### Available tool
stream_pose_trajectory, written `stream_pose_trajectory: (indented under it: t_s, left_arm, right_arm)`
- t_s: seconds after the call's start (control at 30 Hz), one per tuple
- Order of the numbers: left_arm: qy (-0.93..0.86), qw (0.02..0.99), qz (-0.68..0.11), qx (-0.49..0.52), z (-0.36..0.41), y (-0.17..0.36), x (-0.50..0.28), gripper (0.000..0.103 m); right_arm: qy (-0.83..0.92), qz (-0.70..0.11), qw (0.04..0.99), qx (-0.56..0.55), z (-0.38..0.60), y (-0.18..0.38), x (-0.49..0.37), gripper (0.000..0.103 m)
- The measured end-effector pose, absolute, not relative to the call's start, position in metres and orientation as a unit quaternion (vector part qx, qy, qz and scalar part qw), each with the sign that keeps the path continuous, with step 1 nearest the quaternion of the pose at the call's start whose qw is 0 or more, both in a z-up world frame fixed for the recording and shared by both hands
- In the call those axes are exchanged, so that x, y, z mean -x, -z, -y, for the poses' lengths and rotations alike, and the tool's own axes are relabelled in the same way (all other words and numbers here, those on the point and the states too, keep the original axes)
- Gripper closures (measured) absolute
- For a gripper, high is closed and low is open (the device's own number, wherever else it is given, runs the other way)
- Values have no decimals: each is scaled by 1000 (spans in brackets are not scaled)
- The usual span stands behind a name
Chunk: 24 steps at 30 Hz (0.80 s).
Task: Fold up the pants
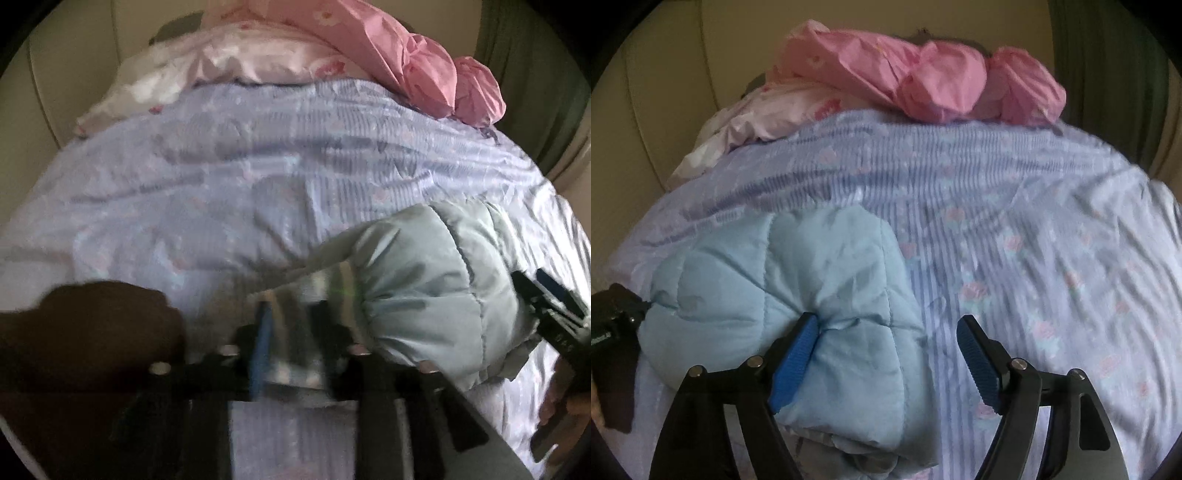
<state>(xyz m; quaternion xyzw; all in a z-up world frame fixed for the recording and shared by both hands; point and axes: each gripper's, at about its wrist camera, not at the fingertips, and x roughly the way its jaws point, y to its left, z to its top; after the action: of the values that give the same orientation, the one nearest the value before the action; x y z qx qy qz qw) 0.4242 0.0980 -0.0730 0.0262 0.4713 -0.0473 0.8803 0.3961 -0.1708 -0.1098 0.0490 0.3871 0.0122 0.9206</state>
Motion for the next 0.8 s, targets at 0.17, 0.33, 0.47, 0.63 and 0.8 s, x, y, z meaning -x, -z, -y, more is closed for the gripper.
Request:
stream_pose_trajectory:
  t_s: [0.17, 0.33, 0.47, 0.63, 0.8]
  left_arm:
    - [28, 910, -412, -21, -107, 24, -399, 19]
    - [33, 924, -379, 39, -116, 4, -374, 6]
    - [60, 889, -433, 138, -122, 36, -387, 4]
    - [62, 851, -477, 211, -118, 79, -398, 4]
    - [46, 830, -500, 242, -119, 112, -402, 1]
  right_arm:
    - [-9, -358, 932, -48, 166, 77, -383, 27]
    - [-21, -306, 950, -58, 160, 50, -362, 11]
    - [-29, -330, 939, -88, 168, 59, -372, 9]
    - [-32, -362, 916, -171, 186, 88, -380, 9]
    - [-42, -389, 905, -168, 181, 114, -386, 9]
